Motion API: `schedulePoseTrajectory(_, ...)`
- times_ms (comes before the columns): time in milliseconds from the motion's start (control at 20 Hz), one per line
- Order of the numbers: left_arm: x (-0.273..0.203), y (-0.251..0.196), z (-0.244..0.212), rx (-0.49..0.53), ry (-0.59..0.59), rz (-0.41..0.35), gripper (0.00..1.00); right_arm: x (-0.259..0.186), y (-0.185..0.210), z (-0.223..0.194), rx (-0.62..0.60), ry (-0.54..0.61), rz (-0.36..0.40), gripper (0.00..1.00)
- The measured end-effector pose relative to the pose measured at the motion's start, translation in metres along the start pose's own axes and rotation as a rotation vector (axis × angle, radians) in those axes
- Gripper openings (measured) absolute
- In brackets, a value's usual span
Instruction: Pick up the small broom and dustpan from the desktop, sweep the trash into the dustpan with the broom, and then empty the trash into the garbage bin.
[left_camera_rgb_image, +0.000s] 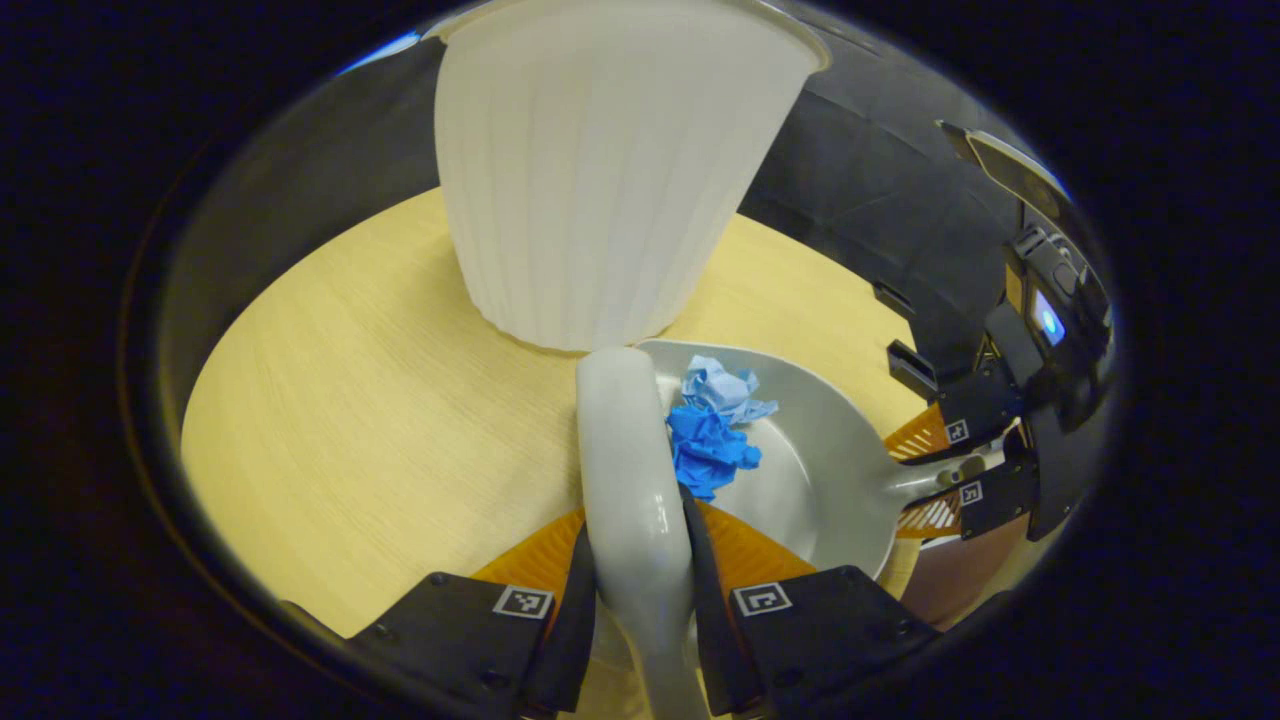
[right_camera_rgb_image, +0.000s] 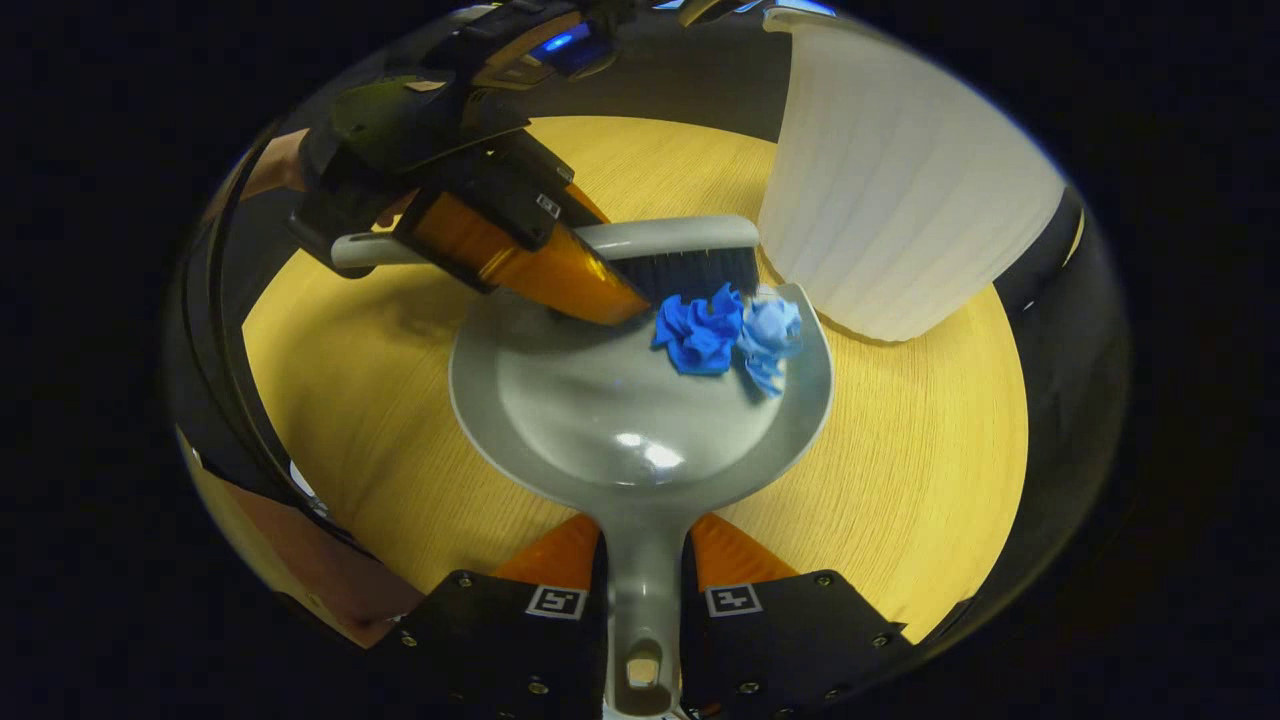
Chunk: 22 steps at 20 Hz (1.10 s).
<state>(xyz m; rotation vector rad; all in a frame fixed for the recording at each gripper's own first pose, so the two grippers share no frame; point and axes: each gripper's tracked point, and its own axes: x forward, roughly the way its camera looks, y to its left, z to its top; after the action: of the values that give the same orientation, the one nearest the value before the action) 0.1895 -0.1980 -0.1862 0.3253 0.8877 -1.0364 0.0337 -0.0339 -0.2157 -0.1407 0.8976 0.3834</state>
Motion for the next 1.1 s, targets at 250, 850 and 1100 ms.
schedulePoseTrajectory(250,-0.013,0.001,-0.005,-0.038,-0.014,0.013,0.51,0.003,-0.001,-0.001,0.024,-0.002,-0.009,0.29)
schedulePoseTrajectory(850,-0.041,0.026,-0.041,-0.123,-0.046,0.127,0.49,0.007,0.006,0.007,0.112,0.049,-0.072,0.29)
schedulePoseTrajectory(1100,-0.053,0.034,-0.075,-0.148,-0.029,0.159,0.51,0.006,0.015,0.018,0.179,0.026,-0.114,0.29)
